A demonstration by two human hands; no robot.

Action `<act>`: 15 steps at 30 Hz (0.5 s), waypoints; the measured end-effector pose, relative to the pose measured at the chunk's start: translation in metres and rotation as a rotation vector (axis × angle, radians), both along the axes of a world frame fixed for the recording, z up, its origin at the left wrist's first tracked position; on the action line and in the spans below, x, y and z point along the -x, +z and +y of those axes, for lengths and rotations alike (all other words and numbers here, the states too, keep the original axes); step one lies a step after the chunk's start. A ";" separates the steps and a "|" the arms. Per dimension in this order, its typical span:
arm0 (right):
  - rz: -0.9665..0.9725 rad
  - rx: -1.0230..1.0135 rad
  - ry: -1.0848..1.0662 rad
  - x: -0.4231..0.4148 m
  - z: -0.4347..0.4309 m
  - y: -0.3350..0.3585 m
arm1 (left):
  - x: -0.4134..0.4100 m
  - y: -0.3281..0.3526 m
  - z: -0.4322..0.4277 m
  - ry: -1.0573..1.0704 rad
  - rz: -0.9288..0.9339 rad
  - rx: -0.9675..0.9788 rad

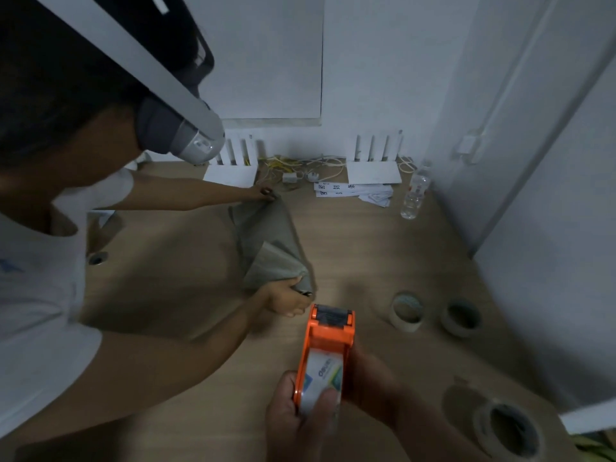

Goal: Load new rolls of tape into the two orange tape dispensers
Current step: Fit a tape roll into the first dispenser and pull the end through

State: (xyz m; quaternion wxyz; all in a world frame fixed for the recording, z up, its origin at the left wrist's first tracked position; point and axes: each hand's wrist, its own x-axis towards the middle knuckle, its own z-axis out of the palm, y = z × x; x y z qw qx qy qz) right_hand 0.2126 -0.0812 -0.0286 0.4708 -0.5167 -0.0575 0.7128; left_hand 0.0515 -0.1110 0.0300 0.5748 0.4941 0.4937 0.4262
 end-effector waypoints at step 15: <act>-0.175 -0.168 -0.154 0.034 -0.038 0.004 | -0.003 -0.039 0.014 0.013 0.044 -0.008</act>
